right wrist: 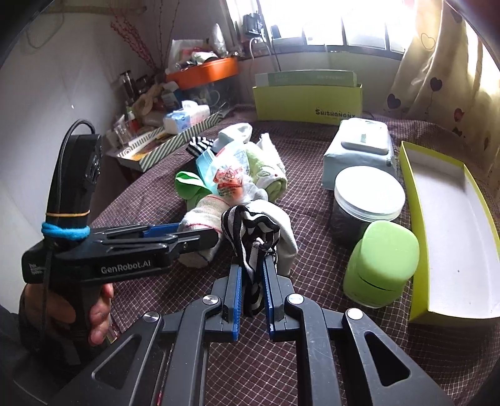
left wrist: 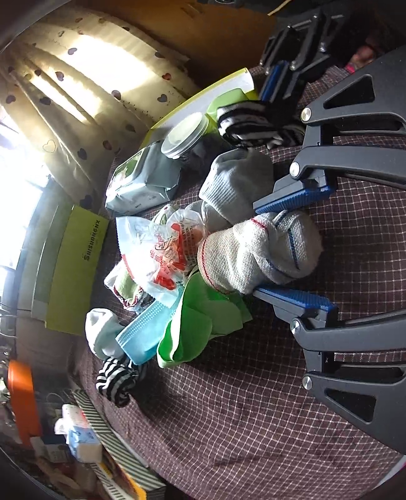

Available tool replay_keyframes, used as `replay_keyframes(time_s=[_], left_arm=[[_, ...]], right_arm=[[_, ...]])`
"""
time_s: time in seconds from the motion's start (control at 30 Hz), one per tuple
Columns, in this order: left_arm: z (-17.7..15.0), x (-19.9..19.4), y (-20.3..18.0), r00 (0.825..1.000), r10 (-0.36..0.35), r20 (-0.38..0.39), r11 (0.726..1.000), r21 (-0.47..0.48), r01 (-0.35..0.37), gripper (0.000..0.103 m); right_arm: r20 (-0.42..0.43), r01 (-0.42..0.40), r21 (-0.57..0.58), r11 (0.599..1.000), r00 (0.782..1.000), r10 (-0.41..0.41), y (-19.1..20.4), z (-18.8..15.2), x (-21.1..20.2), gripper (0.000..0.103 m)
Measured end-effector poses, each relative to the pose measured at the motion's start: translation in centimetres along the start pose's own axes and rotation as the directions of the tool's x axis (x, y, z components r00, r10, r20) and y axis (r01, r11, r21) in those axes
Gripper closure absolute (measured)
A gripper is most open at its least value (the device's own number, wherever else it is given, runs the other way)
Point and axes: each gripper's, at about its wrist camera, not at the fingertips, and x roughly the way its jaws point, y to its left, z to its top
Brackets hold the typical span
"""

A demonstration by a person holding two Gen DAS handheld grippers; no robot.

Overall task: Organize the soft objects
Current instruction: 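Carry both socks over the white tray with the yellow rim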

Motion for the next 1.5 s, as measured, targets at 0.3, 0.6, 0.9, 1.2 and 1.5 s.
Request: replay_keyframes(time_s=[0.3,0.6,0.9,1.2,1.5], left_arm=[[-0.1,-3.4,-1.0,0.996,0.004,0.086,1.000,0.023,-0.006,0.057],[1.3,-4.1,-3.6,0.992,-0.035,0.122,0.996,0.090,0.024,0.057],[3.4,-3.1,-7.3,0.988,-0.096,0.123,0.981,0.179,0.073,0.057],[5.5,-0.8,-11.7,0.985,-0.140,0.100,0.962,0.251,0.112,0.057],[7.3,2.6,-16.1,0.986,-0.160,0.056,0.942,0.306,0.135,0.057]], right_arm=[[0.066,-0.007,0.003,1.000,0.998,0.007,-0.6,0.0,-2.1,0.091],[0.135,0.038,0.052,0.998,0.990,-0.044,-3.1,0.2,-4.5,0.091],[0.188,0.105,0.121,0.987,0.974,-0.126,-7.1,0.7,-6.9,0.091],[0.193,0.191,0.205,0.960,0.954,-0.231,-12.1,0.8,-8.0,0.091],[0.108,0.291,0.281,0.915,0.937,-0.331,-18.0,0.7,-6.4,0.091]])
